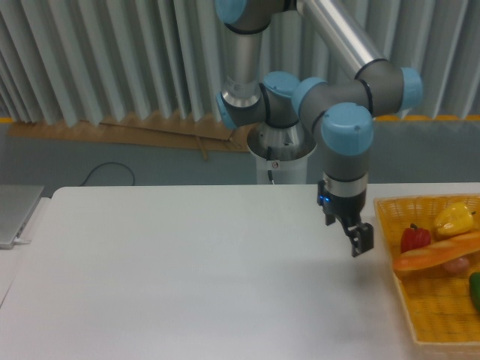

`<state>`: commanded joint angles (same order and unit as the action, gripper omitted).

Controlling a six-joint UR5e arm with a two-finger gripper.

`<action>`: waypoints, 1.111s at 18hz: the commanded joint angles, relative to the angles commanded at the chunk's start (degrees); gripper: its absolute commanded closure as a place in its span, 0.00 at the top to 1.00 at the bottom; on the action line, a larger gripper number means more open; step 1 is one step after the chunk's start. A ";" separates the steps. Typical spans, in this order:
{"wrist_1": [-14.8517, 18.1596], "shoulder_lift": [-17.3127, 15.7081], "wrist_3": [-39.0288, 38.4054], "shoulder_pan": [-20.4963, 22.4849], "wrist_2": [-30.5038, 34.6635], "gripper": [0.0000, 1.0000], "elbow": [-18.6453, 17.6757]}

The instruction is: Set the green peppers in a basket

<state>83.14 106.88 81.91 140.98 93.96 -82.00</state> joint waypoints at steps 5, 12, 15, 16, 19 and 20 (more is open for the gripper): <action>0.88 -4.64 -0.09 -1.49 -0.62 1.00 -3.16; 0.88 -6.42 -1.76 -1.94 -3.61 1.00 -3.78; 0.79 -7.29 -1.67 -1.94 -3.61 1.00 -3.78; 0.79 -7.64 -1.67 -1.94 -3.78 1.00 -3.78; 0.79 -7.82 -1.67 -2.02 -3.61 1.00 -3.96; 0.88 -7.91 -1.67 -2.02 -3.70 1.00 -3.96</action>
<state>84.02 98.97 80.24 138.96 90.26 -85.96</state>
